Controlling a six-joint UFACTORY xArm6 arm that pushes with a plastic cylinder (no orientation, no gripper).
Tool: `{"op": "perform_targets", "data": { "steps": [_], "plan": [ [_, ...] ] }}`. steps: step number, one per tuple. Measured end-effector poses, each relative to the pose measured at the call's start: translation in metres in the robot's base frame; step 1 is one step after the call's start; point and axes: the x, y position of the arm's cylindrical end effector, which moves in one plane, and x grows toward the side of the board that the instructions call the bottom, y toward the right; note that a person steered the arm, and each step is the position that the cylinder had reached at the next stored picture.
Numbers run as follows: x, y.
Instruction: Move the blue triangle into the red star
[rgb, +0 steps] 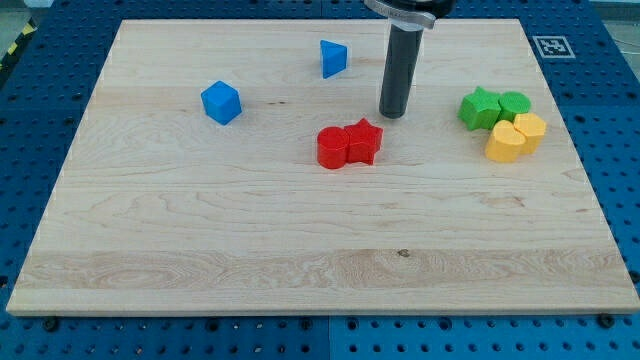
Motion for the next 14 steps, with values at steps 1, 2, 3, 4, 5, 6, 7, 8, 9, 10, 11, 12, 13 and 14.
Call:
{"op": "perform_targets", "data": {
  "steps": [1,2,3,4,5,6,7,8,9,10,11,12,13,14],
  "plan": [
    [0.0,0.0],
    [-0.005,0.0],
    [-0.016,0.0],
    [-0.029,0.0],
    [-0.037,0.0],
    [-0.042,0.0],
    [-0.05,0.0],
    [-0.062,0.005],
    [-0.084,0.005],
    [-0.098,-0.001],
    [-0.099,-0.035],
    [-0.119,-0.048],
    [-0.134,-0.054],
    [-0.132,-0.084]
  ]
}}
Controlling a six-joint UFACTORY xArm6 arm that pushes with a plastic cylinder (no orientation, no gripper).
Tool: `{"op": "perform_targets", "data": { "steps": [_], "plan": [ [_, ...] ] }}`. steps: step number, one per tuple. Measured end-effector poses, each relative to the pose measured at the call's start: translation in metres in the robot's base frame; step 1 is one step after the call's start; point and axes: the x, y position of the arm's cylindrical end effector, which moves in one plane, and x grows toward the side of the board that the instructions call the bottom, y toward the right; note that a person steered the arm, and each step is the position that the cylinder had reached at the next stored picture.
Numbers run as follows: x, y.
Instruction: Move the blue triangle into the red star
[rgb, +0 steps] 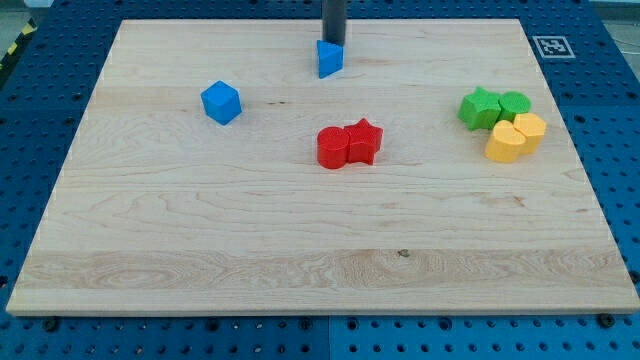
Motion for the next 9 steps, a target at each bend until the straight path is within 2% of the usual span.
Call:
{"op": "perform_targets", "data": {
  "steps": [2,6,9],
  "plan": [
    [0.047,0.014],
    [0.055,0.033],
    [0.063,-0.019]
  ]
}}
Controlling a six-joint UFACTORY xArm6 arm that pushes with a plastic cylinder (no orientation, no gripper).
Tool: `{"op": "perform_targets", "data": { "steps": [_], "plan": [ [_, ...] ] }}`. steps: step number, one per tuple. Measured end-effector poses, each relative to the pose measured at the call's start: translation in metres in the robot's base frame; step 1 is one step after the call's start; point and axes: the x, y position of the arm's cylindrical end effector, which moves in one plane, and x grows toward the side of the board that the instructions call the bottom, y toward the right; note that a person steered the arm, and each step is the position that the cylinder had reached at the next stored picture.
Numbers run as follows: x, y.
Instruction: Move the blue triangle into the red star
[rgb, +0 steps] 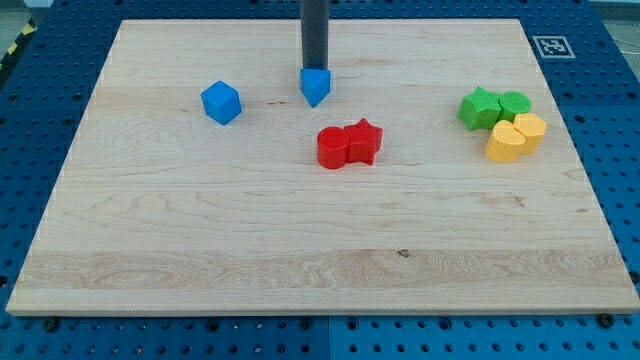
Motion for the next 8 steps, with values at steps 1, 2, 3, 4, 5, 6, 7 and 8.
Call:
{"op": "perform_targets", "data": {
  "steps": [1,2,3,4,5,6,7,8],
  "plan": [
    [0.002,-0.005],
    [0.008,-0.005],
    [0.008,-0.005],
    [0.016,-0.002],
    [0.025,0.003],
    [0.031,0.012],
    [0.039,0.024],
    [0.039,0.028]
  ]
}}
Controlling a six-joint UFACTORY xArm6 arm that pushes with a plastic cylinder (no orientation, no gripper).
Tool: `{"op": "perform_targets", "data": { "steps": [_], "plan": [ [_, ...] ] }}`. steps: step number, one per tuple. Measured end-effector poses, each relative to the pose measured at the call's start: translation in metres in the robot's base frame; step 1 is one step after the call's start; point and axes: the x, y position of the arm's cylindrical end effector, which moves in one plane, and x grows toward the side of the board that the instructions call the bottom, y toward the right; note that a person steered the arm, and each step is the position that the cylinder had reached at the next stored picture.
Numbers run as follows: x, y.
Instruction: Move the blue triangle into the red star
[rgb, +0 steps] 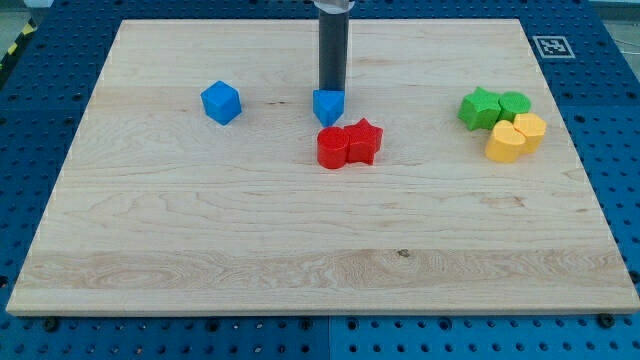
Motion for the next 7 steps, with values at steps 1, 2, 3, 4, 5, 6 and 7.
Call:
{"op": "perform_targets", "data": {
  "steps": [1,2,3,4,5,6,7],
  "plan": [
    [-0.007,-0.01],
    [-0.009,-0.033],
    [0.006,-0.033],
    [0.016,-0.011],
    [0.016,-0.012],
    [0.016,-0.039],
    [0.029,-0.036]
  ]
}}
